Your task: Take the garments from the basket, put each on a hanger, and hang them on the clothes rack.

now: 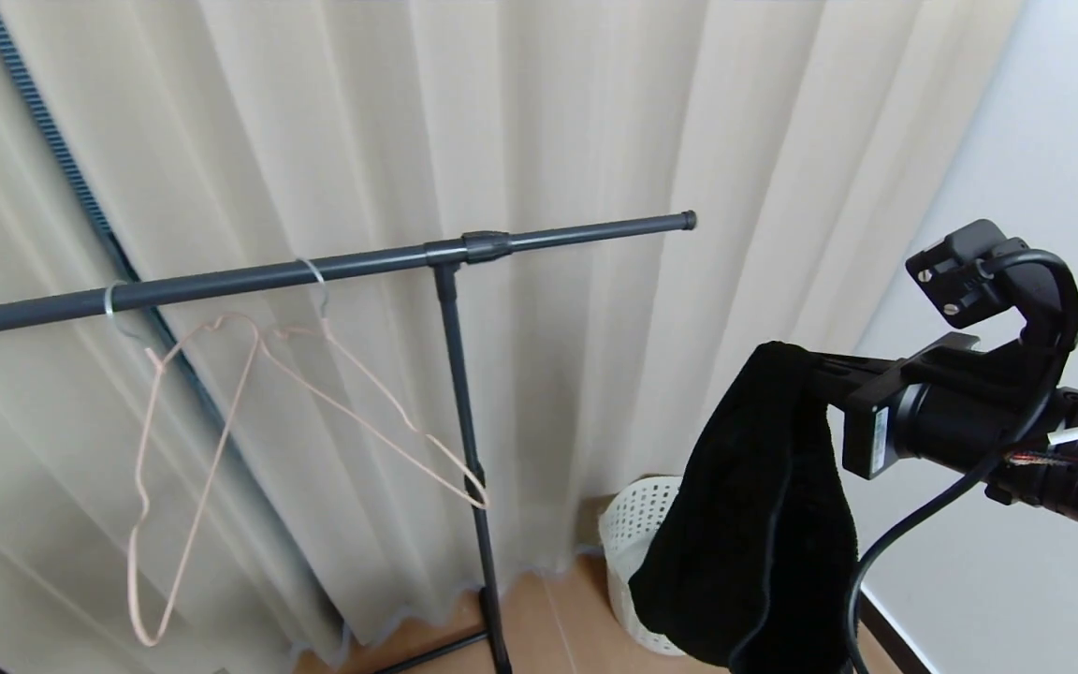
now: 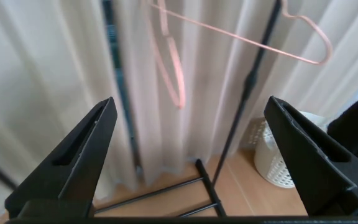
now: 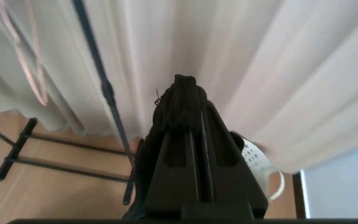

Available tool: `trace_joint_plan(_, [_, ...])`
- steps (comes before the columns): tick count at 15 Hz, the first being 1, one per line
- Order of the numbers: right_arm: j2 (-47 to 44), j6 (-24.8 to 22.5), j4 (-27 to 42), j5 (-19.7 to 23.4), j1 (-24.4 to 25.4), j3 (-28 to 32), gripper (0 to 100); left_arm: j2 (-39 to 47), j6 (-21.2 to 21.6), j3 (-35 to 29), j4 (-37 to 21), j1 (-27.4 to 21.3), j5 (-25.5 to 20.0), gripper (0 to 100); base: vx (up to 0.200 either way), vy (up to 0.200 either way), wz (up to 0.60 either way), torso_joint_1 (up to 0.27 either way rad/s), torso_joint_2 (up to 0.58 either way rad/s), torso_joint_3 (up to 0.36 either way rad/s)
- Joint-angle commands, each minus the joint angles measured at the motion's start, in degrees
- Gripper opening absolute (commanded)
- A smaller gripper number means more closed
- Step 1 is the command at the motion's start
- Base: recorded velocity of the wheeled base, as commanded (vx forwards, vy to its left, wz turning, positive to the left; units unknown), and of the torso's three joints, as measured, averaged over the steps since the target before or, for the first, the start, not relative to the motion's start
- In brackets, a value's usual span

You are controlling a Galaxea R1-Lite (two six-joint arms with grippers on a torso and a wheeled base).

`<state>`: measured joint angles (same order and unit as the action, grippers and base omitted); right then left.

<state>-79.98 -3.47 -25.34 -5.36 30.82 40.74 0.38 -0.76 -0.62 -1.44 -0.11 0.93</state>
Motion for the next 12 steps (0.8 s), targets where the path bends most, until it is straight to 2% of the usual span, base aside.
trace_joint_plan(1, [0.5, 0.0, -0.1, 0.0, 0.0, 0.0, 0, 0.1, 0.1, 0.0, 0.0, 0.0, 0.0, 100, 0.000, 0.000, 0.60, 0.007, 0.00, 0.007])
trace_joint_plan(2, [0.5, 0.0, -0.1, 0.0, -0.1, 0.0, 0, 0.1, 0.1, 0.0, 0.0, 0.0, 0.0, 100, 0.000, 0.000, 0.60, -0.002, 0.00, -0.007])
trace_joint_plan(3, [0.5, 0.0, -0.1, 0.0, 0.0, 0.0, 0, 0.1, 0.0, 0.0, 0.0, 0.0, 0.0, 100, 0.000, 0.000, 0.00, 0.000, 0.00, 0.000])
trace_joint_plan(11, [0.5, -0.1, -0.1, 0.0, 0.0, 0.0, 0, 0.1, 0.0, 0.0, 0.0, 0.0, 0.0, 100, 0.000, 0.200, 0.00, 0.002, 0.00, 0.002])
trace_joint_plan(12, [0.4, -0.1, -0.1, 0.0, 0.0, 0.0, 0, 0.1, 0.0, 0.0, 0.0, 0.0, 0.0, 100, -0.200, 0.200, 0.00, -0.002, 0.00, 0.002])
